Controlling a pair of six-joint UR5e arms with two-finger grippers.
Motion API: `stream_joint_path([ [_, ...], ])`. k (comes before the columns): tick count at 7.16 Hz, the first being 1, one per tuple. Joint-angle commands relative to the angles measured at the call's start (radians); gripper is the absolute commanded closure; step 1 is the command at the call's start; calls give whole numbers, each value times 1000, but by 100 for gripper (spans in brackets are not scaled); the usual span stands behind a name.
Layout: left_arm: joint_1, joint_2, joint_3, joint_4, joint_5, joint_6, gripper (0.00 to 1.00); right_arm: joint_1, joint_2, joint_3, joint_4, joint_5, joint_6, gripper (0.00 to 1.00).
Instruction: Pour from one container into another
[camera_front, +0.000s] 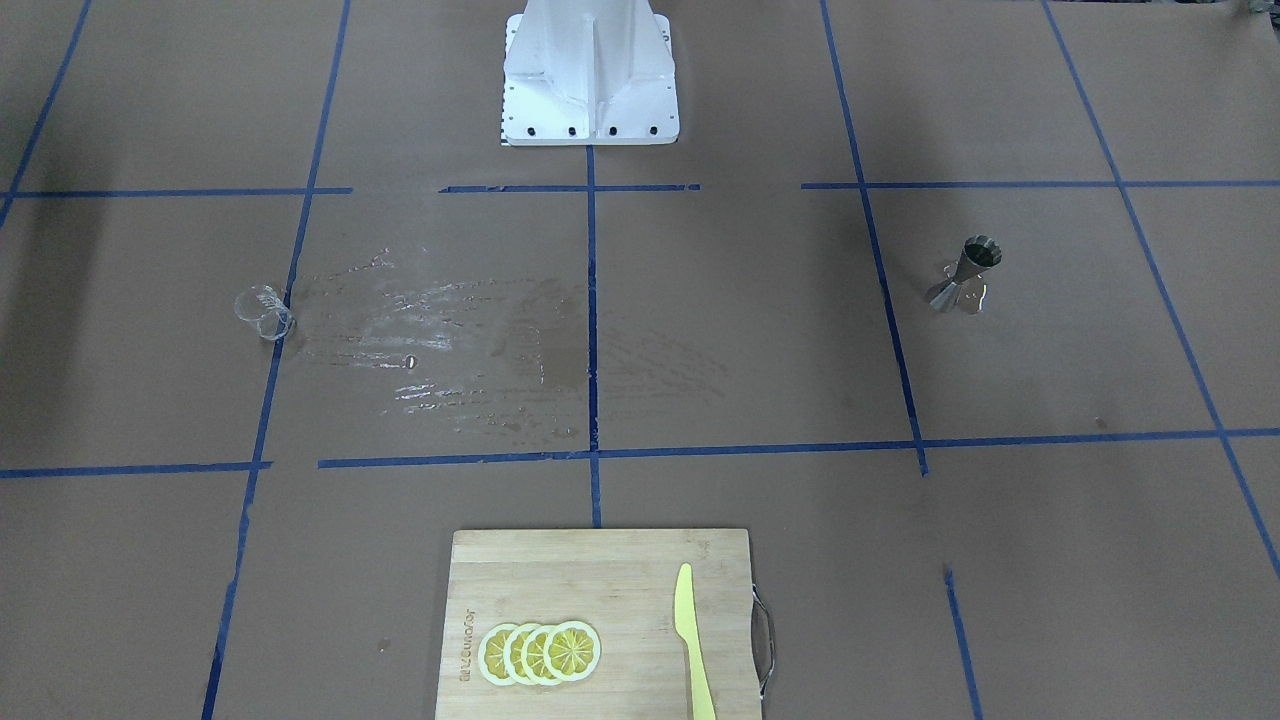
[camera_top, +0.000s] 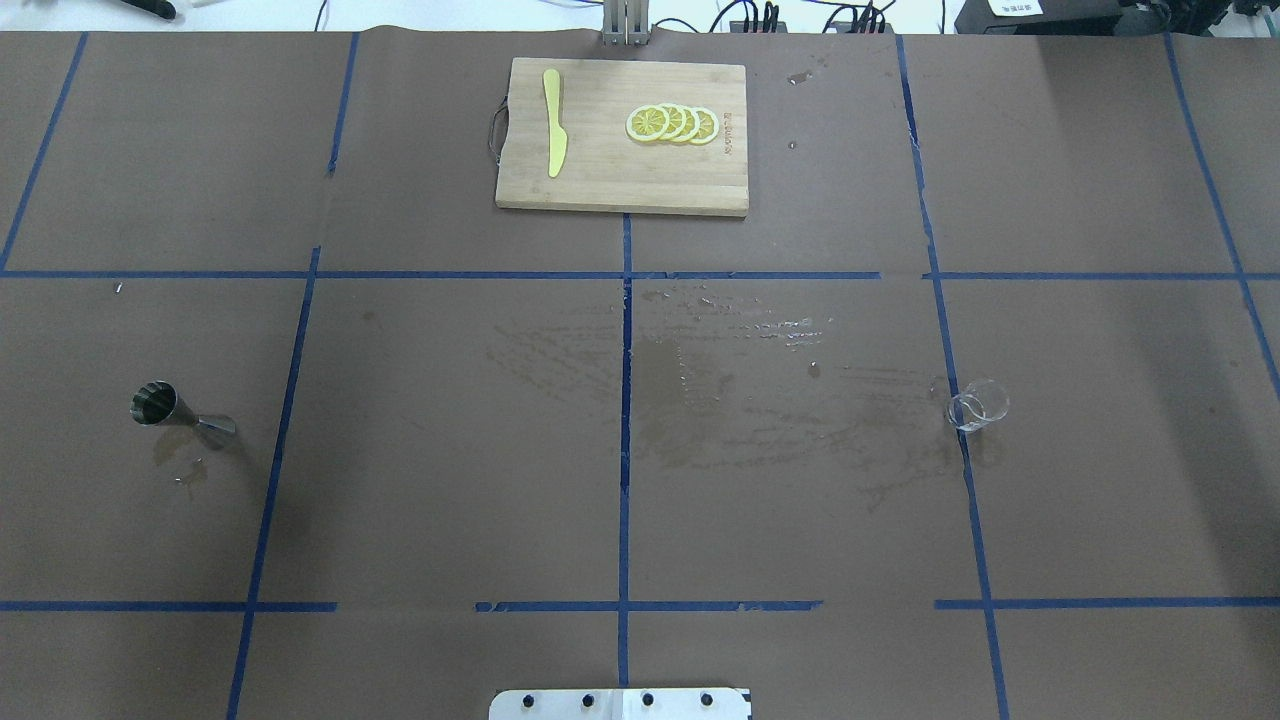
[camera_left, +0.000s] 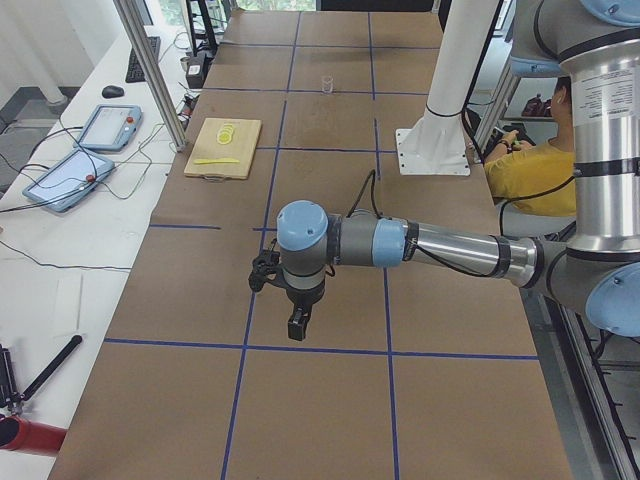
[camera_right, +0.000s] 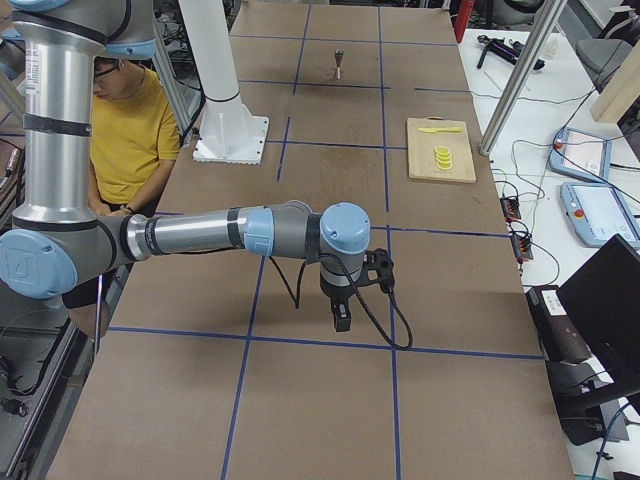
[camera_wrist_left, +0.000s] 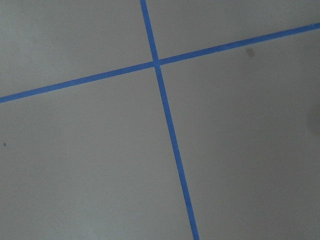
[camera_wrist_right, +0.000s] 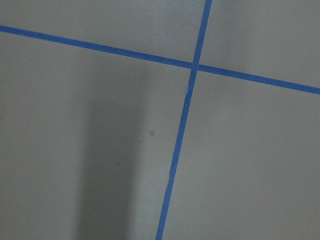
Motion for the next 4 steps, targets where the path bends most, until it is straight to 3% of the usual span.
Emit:
stream_joint_path([
  [1,-2,-2,7,1,-2,4,0,-2,0,1,2,0,0,0],
  [4,-5,-4,7,-1,2,4,0,-2,0,1,14,0,0,0],
])
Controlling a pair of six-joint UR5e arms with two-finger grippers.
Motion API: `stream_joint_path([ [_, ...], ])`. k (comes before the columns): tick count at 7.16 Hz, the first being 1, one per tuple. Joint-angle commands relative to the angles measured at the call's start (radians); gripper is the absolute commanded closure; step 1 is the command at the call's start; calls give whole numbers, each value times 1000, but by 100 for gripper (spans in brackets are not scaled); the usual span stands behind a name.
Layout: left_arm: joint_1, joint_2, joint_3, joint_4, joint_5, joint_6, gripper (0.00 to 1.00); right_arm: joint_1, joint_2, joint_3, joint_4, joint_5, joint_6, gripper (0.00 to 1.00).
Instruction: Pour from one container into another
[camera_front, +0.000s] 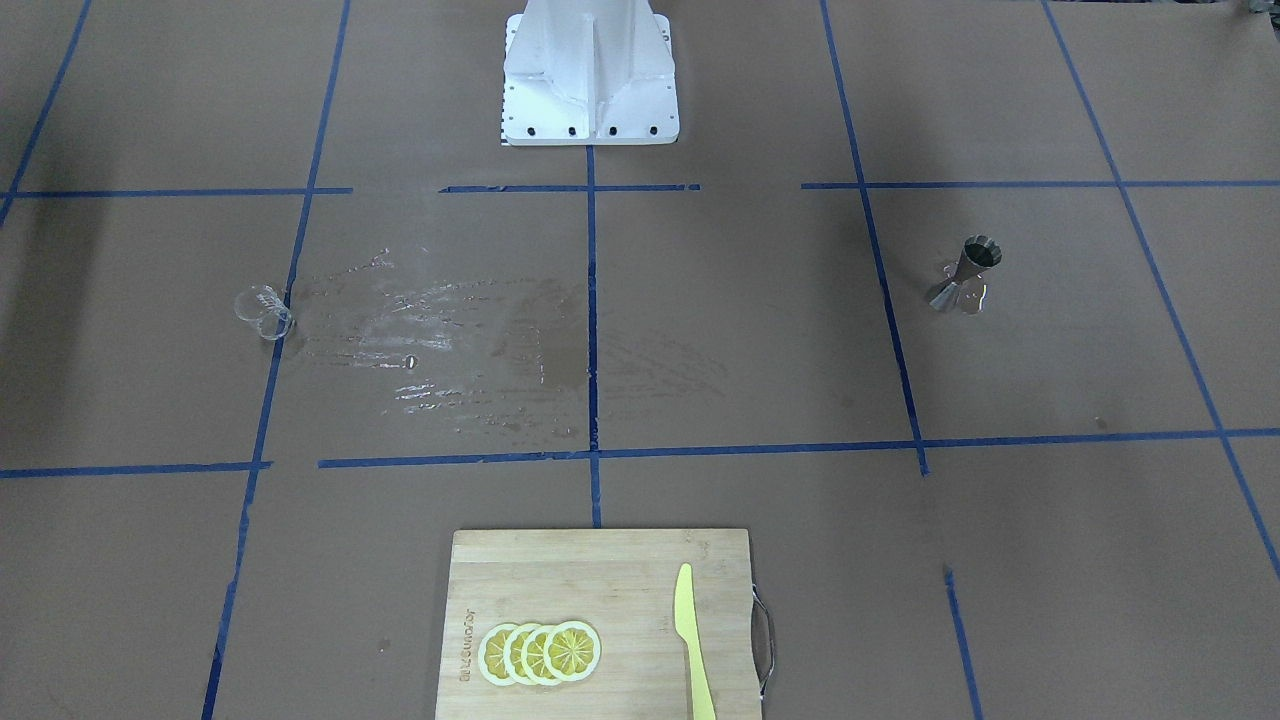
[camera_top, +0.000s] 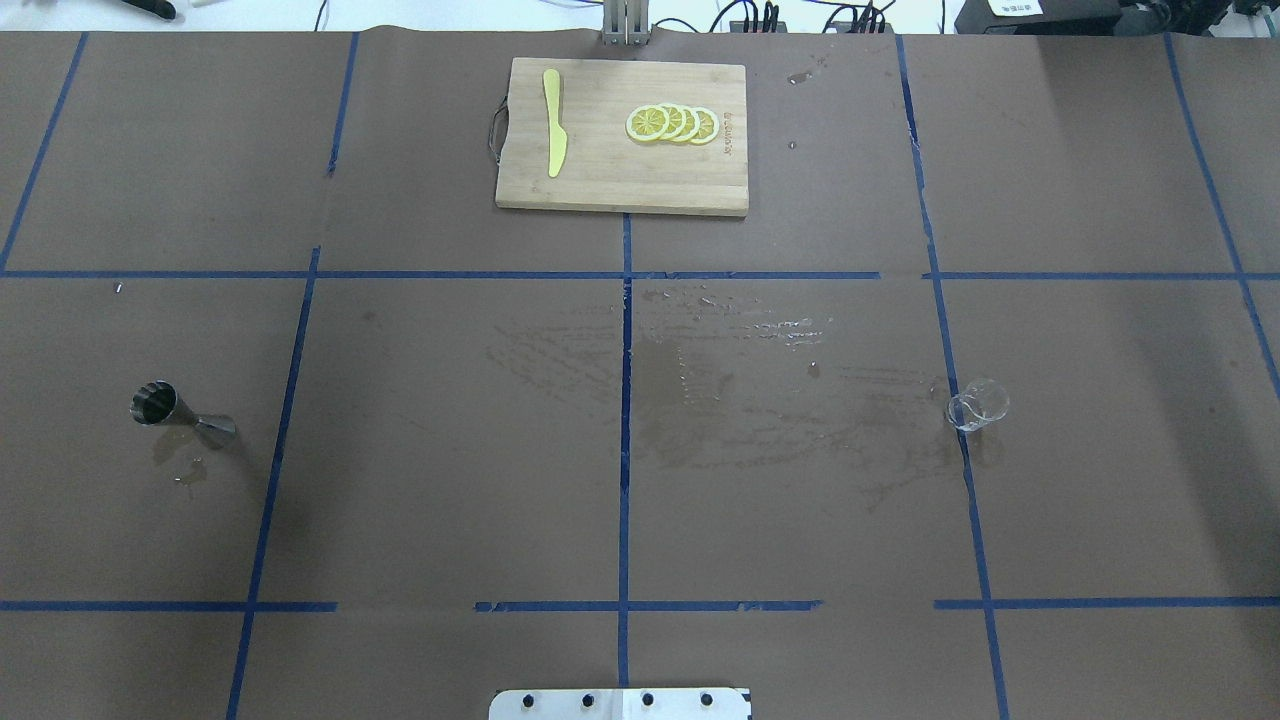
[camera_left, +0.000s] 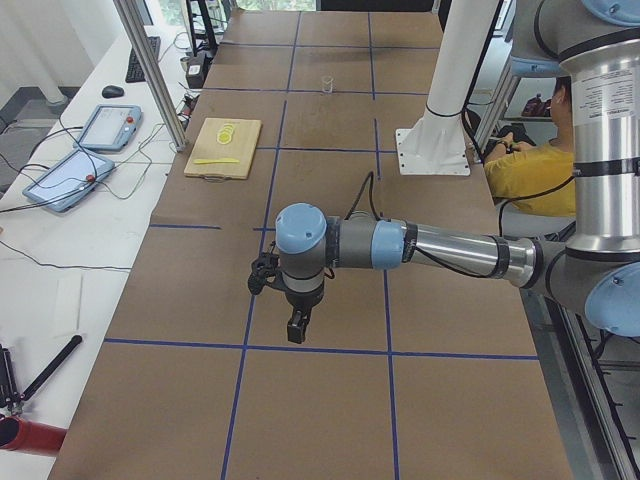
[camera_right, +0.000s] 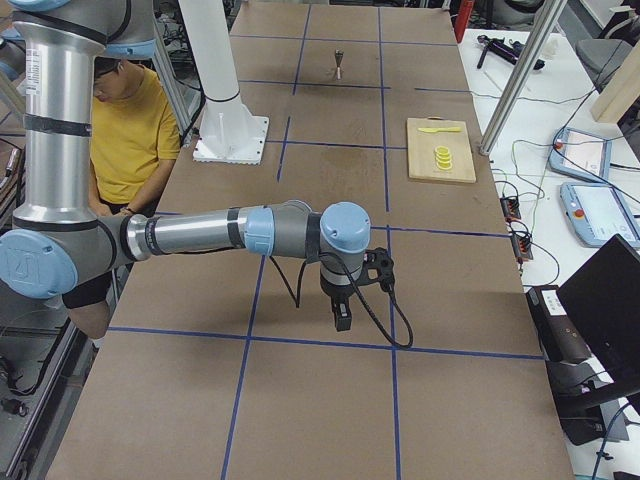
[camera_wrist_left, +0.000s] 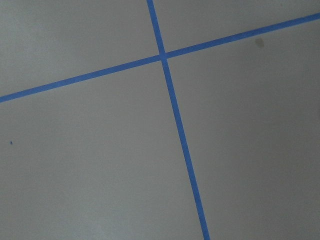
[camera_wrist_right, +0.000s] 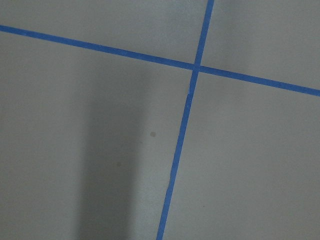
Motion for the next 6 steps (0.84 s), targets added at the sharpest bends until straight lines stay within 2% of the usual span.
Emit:
stream_joint_path([
  [1,-1,-2,0,-1,3,0,0,0,0,0,7,0,0,0],
  [6,-2,-2,-1,-1,3,2,0,0,0,-2,24,-2,2,0],
])
